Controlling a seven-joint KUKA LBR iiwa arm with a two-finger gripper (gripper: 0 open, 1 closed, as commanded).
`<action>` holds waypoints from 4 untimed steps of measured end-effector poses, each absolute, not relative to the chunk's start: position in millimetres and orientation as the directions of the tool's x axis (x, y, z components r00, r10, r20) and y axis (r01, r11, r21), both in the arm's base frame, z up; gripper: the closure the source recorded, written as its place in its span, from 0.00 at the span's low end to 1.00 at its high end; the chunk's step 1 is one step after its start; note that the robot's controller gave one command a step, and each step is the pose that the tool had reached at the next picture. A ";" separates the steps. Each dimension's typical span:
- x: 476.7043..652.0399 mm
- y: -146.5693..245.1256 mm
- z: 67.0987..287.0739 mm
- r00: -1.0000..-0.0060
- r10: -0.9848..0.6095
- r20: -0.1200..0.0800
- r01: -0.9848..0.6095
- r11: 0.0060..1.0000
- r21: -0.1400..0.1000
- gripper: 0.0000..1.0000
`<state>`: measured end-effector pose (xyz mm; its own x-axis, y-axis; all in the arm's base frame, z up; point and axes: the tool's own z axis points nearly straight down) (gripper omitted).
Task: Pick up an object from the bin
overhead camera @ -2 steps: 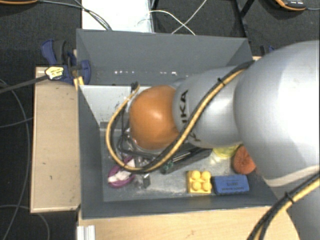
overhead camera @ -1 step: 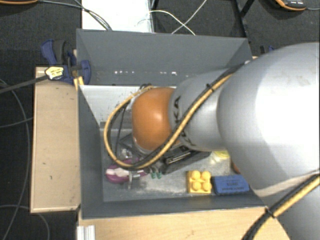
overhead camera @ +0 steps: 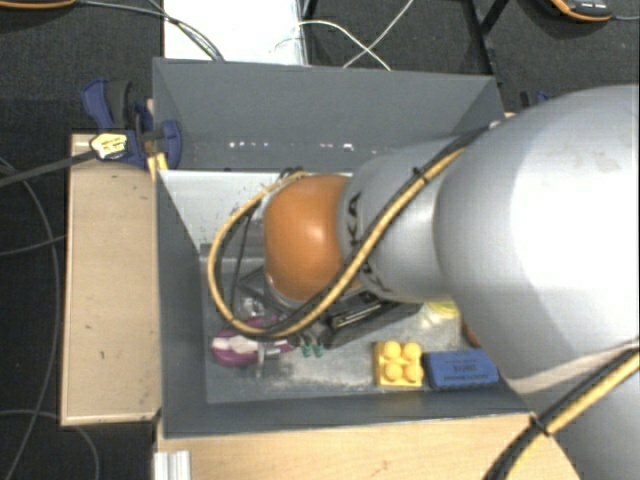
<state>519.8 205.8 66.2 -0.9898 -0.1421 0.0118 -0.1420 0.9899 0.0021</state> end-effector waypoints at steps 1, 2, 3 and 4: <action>518.1 205.0 71.7 -0.990 -0.141 0.018 -0.141 0.990 0.001 1.00; 517.6 204.6 95.7 -0.990 -0.141 0.019 -0.141 0.990 0.000 1.00; 519.2 205.1 117.7 -0.990 -0.140 0.014 -0.140 0.990 0.001 1.00; 519.4 205.2 128.6 -0.990 -0.140 0.013 -0.140 0.990 0.001 1.00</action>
Offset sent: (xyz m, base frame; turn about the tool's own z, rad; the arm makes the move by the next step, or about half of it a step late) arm 0.0001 -0.0002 0.0685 0.0000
